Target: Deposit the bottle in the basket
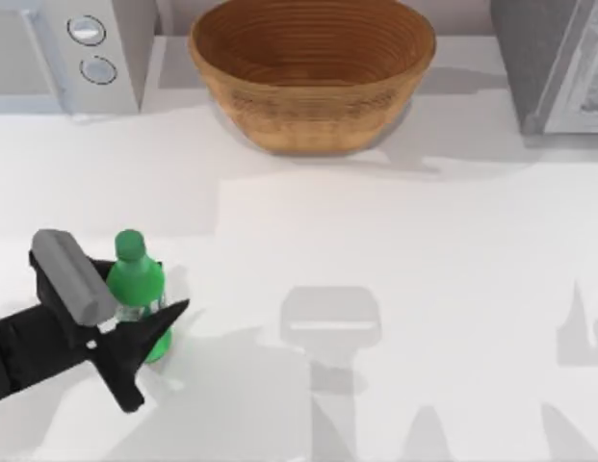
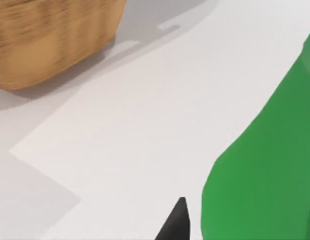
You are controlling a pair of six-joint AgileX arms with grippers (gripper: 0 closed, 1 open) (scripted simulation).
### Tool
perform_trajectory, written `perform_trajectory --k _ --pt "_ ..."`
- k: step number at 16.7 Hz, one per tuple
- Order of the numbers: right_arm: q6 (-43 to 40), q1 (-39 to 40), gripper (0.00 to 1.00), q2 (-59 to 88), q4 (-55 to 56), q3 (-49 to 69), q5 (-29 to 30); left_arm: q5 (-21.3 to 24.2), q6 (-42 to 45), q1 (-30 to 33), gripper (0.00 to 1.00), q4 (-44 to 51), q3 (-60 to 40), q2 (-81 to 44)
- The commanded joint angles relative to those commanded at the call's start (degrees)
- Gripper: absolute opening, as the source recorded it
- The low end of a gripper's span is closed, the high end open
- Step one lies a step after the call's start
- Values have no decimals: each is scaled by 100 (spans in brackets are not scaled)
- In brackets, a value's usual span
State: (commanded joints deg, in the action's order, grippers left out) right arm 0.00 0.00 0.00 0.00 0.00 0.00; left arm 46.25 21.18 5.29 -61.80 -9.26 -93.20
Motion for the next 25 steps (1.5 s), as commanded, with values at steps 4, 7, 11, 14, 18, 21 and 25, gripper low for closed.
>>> perform_trajectory --k 4,7,11,14,18,21,25 --pt "0 0 100 0 0 0 0 470 456 -686 0 2077 30 911" --pt "0 0 100 0 0 0 0 770 817 -1258 0 3216 2 1612" --pt "0 0 100 0 0 0 0 1307 1379 -1927 0 4594 -207 2568" --pt "0 0 100 0 0 0 0 1883 1810 -2300 0 6137 -382 3425" --pt "0 0 100 0 0 0 0 2626 2420 -2947 0 8376 -504 4930" --pt "0 0 100 0 0 0 0 2920 2797 -3512 0 9527 -566 5878" --pt "0 0 100 0 0 0 0 2968 3086 -4044 0 10232 -667 6477"
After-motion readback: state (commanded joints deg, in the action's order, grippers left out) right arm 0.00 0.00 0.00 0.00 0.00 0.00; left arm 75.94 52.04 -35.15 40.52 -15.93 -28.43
